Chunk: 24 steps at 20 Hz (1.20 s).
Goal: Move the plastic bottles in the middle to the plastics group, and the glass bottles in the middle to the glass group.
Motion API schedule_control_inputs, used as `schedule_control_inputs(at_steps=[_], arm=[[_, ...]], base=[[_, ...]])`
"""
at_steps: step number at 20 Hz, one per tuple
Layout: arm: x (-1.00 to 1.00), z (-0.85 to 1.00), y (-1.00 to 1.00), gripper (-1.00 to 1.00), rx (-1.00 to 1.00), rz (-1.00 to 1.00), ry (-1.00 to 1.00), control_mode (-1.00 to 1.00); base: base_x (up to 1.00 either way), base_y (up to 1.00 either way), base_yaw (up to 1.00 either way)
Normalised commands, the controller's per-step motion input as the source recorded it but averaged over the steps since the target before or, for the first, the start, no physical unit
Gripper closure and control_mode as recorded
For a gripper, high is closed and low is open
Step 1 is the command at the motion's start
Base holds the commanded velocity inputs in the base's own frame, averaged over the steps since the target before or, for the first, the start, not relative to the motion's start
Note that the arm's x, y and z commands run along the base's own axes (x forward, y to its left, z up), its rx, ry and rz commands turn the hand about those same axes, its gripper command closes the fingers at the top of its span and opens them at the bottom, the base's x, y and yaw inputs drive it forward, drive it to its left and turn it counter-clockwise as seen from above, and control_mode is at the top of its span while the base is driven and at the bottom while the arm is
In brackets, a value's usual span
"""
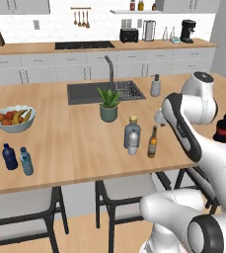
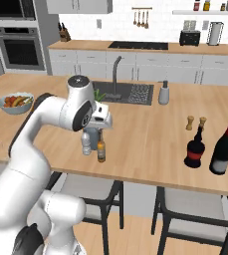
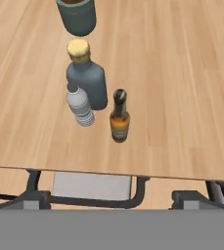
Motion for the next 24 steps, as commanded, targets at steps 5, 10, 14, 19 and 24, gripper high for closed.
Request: schedule_control_inputs(at_steps=[5,10,14,19,24], arm=[[0.6,-0.29,-0.04,-1.0,0.12,-0.06,0.0,-1.0],[0.51,-0.33,0.0,-1.0,0.06,-0.09,0.0,-1.0],[0.4,-0.34,0.0,-1.0,0.0,-0.11,0.0,-1.0],[0.18,-0.25,0.0,-1.0,0.0,-0.05,0.0,-1.0],[0.29,-0.25,0.0,-1.0,0.0,-0.03,0.02,-1.0]], base=[[0.0,0.0,0.0],[0.0,0.0,0.0],[0.0,0.0,0.0],[0.0,0.0,0.0],[0.0,0.0,0.0]])
